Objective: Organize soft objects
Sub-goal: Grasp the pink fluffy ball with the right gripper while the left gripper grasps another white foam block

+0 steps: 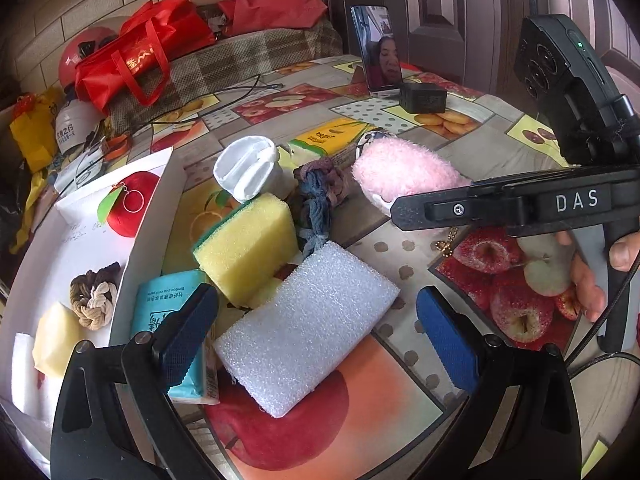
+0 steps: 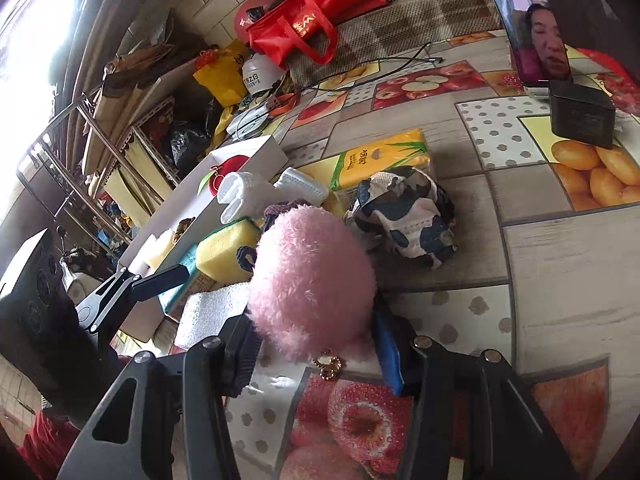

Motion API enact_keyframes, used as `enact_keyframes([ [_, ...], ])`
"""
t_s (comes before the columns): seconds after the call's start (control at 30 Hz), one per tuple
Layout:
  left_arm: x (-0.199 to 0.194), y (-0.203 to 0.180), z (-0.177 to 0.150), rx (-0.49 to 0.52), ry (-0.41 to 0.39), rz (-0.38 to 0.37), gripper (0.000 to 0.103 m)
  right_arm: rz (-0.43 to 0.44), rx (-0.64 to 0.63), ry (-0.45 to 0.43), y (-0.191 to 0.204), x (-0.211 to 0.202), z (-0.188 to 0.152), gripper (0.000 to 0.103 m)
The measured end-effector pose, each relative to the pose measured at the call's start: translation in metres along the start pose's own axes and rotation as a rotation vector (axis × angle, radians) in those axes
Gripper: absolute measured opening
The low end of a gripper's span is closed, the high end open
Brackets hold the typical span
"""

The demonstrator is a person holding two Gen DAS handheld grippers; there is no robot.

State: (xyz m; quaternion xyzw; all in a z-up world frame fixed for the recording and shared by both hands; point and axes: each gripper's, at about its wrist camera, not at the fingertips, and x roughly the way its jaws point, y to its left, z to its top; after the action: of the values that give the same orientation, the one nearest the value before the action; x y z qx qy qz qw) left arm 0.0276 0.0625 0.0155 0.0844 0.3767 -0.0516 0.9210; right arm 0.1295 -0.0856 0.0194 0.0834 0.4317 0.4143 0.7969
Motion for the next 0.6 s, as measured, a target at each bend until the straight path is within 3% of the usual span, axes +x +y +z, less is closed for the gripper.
enact_keyframes([
  [0.1,0.009,-0.003,0.001,0.014,0.046,0.003,0.1,0.007,-0.002,0.001,0.002,-0.001,-0.001,0.05],
  [0.17,0.009,-0.005,0.0,0.016,0.051,-0.008,0.085,0.011,0.0,0.002,0.001,0.0,0.002,0.05],
  [0.3,0.003,-0.011,-0.005,0.003,0.049,-0.019,0.08,0.019,0.013,0.004,-0.003,0.0,0.003,0.05],
  [0.6,0.0,-0.014,-0.007,0.005,0.061,-0.066,0.081,0.024,0.012,0.01,-0.001,0.002,0.005,0.051],
])
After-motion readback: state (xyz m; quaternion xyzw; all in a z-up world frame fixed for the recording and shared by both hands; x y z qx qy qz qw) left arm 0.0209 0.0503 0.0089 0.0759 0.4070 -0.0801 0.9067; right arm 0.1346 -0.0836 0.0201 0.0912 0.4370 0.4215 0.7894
